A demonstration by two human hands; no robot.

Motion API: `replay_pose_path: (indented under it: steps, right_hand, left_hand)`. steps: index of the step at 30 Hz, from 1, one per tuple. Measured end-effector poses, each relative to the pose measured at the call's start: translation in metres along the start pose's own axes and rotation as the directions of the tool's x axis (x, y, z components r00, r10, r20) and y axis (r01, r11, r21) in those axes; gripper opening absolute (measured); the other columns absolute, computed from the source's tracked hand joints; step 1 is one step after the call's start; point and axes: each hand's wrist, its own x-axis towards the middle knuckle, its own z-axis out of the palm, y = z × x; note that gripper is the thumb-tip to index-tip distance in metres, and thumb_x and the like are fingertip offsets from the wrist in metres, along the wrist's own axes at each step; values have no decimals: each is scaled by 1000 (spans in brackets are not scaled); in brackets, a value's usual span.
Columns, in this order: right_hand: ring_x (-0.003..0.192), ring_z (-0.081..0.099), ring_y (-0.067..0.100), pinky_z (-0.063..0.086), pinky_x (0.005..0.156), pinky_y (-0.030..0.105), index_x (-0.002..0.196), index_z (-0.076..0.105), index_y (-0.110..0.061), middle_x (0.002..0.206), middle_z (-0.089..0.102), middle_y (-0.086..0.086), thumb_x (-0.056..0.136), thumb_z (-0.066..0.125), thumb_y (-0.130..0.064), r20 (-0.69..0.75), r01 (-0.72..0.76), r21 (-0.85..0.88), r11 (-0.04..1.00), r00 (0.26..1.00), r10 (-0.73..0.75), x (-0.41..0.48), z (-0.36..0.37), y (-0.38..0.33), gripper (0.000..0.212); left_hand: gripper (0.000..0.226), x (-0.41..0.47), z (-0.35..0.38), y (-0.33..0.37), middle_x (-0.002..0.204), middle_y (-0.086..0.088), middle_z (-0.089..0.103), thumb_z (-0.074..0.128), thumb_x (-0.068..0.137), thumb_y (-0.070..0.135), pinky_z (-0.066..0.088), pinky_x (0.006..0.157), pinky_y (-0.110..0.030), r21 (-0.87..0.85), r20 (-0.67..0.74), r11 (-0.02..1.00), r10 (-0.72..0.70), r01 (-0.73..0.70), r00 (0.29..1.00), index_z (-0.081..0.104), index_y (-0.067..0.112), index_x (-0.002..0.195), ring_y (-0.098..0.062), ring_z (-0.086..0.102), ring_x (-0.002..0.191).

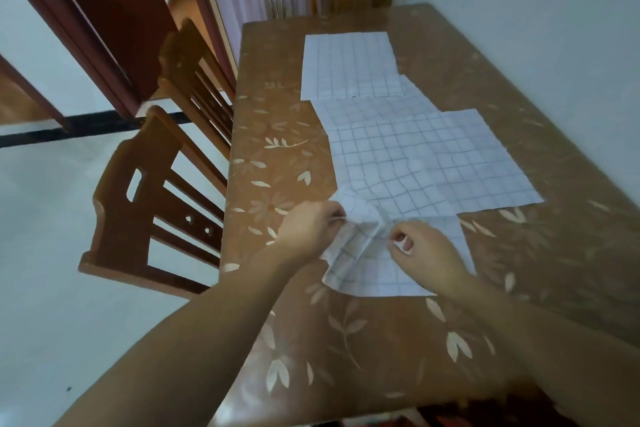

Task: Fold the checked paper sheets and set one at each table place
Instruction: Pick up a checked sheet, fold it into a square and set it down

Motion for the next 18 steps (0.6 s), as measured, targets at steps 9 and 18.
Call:
replay_pose_path:
  steps: [9, 18]
  right_hand:
    - [131, 45, 19, 33, 109, 44, 136, 51, -28, 142, 52, -6, 86, 62, -47, 78, 163, -87, 983, 985, -157, 17, -88, -65, 54]
    - [59, 43, 16, 24, 57, 29, 52, 37, -23, 55, 38, -5, 91, 59, -36, -13, 198, -122, 973, 980, -201, -1, -125, -69, 47]
  left_hand:
    - [14, 1, -110, 73, 94, -1, 74, 61, 91, 19, 54, 75, -40, 158, -41, 943, 302, -293, 952, 73, 16, 98, -21, 67, 87]
    - [10, -25, -181, 108, 93, 10, 71, 67, 90, 21, 57, 81, -32, 115, -139, 962, 264, -249, 955, 72, 24, 98, -6, 66, 89]
